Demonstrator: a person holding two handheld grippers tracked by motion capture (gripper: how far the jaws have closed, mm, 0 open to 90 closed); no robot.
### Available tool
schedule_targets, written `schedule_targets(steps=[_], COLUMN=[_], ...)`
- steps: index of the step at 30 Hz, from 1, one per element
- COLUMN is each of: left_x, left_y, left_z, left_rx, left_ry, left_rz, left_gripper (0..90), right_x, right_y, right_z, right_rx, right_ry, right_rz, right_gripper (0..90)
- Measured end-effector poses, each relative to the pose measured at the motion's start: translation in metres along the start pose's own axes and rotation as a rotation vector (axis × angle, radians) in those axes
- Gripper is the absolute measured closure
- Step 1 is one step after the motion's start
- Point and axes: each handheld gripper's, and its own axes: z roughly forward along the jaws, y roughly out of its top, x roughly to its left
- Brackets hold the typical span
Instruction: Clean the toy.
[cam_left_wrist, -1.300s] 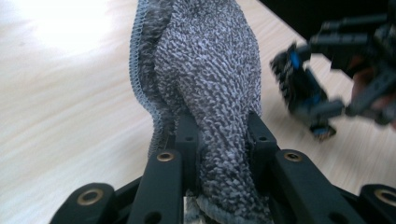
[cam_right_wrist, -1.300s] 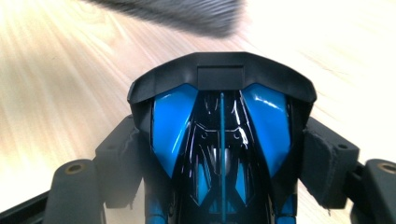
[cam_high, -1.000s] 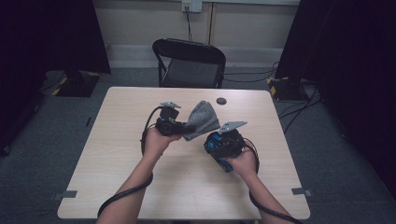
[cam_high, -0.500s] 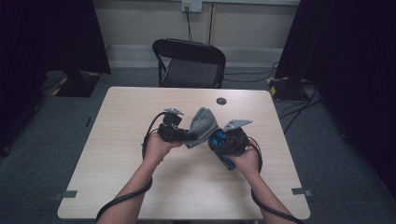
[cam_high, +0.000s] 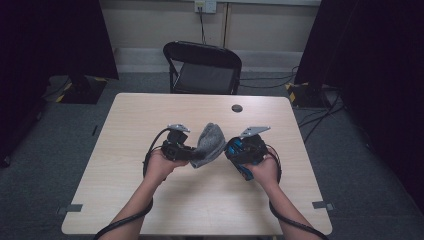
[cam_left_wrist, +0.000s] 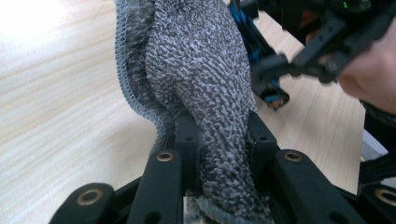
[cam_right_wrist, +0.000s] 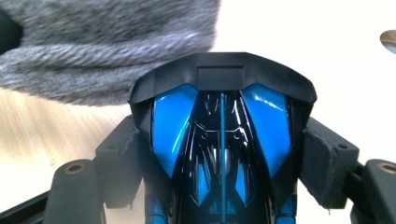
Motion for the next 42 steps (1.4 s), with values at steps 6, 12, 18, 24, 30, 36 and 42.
schedule_targets(steps=[6,12,18,24,30,36,42], left_x=[0.007,0.012,0.011,0.002,-0.009,-0.010,-0.014], left_y=[-0.015,-0.027,-0.015,0.010,0.013,0.009,0.008], left_z=[-0.007,-0.009,-0.012,-0.005,0.016,0.027,0.035], left_rx=[0.023,0.056,-0.023,-0.072,-0.045,-0.014,-0.008], left_ry=[0.038,0.104,0.196,0.188,0.117,0.092,0.068], left_rz=[0.001,-0.007,-0.044,-0.030,-0.007,-0.015,-0.010], left_gripper=[72.1,72.1,71.4,71.5,71.7,71.8,72.0], right_x=[-0.006,-0.008,0.001,0.010,0.014,0.011,0.013], right_y=[0.006,0.016,0.022,0.024,0.027,0.024,0.029], right_z=[-0.004,-0.013,-0.012,-0.005,0.001,-0.001,-0.002], right_rx=[-0.007,-0.020,-0.011,-0.006,0.007,0.001,-0.002], right_ry=[-0.008,-0.004,0.005,0.020,0.023,0.029,0.027], right_rz=[0.012,0.013,-0.014,-0.029,-0.042,-0.029,-0.035], right_gripper=[25.4,25.5,25.4,25.4,25.4,25.4,25.4])
